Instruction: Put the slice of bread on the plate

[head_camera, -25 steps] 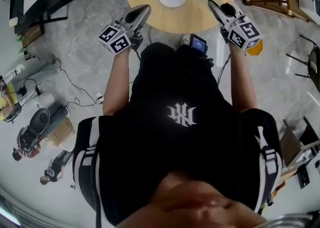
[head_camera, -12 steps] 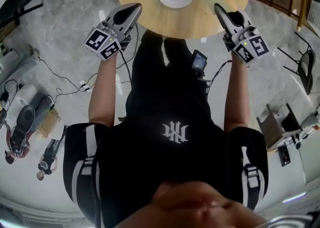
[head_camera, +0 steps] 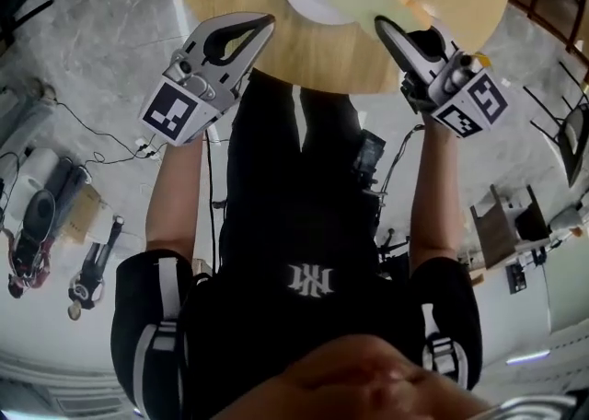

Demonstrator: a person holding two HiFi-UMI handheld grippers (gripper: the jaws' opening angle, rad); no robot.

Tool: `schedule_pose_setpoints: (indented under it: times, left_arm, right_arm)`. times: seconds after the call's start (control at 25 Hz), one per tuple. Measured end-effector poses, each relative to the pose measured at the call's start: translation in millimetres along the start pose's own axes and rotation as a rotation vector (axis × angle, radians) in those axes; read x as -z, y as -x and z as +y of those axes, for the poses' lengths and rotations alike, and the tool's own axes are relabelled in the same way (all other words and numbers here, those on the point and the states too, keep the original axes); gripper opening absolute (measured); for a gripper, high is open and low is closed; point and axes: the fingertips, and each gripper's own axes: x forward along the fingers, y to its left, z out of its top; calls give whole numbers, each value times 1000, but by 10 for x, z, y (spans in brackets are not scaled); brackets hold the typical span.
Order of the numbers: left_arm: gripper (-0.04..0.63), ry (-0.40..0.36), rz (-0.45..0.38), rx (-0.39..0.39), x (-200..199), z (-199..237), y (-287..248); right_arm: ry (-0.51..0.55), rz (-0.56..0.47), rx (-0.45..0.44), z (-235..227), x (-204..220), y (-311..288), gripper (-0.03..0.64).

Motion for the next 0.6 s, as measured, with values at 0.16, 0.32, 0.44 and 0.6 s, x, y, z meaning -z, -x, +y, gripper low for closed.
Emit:
schedule_pose_setpoints:
  times: [0.16,0.32,0.44,0.6]
  left_arm:
    - [7,-25,1,13,85,50,80]
    - [6,-19,7,16,143,-6,118]
    - [6,-14,2,29,143,-72,163]
    - [7,-25,-23,70,133,-157,121]
  right_arm:
    - [-150,-64,-62,76,166,-222,91]
    - [-245,-54,-89,117,318,-340,92]
    - [-275,-43,-116,167,327,-468,92]
    - [-292,8,-101,133,400,-573,92]
